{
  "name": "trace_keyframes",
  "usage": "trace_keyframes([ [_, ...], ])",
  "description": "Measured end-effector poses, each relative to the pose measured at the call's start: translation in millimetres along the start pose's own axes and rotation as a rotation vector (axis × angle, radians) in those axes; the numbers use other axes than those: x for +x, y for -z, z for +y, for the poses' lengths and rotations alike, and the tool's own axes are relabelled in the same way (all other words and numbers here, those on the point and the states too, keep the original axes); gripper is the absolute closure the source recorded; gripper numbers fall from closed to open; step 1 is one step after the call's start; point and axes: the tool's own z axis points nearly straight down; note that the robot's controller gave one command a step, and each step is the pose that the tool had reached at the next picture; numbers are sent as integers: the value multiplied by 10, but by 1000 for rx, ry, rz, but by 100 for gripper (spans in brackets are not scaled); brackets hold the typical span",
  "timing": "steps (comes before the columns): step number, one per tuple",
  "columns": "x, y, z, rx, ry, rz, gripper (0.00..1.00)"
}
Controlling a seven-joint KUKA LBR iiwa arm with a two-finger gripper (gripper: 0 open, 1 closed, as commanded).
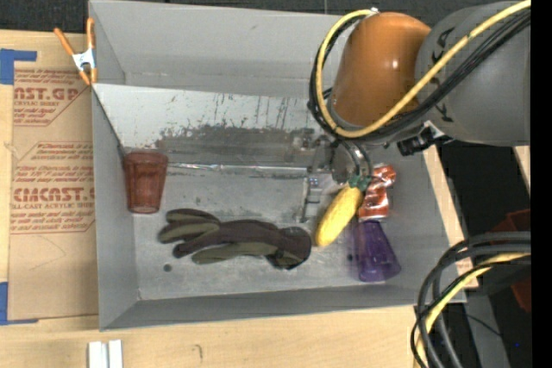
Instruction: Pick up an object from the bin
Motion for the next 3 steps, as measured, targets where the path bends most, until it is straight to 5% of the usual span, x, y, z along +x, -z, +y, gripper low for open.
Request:
trace_keyframes([
  [1, 7, -674, 26, 1, 101, 2, 0],
  [2, 493, -1067, 83, 0, 171, 6, 0],
  [3, 516, -1162, 257, 1, -17, 6, 100],
])
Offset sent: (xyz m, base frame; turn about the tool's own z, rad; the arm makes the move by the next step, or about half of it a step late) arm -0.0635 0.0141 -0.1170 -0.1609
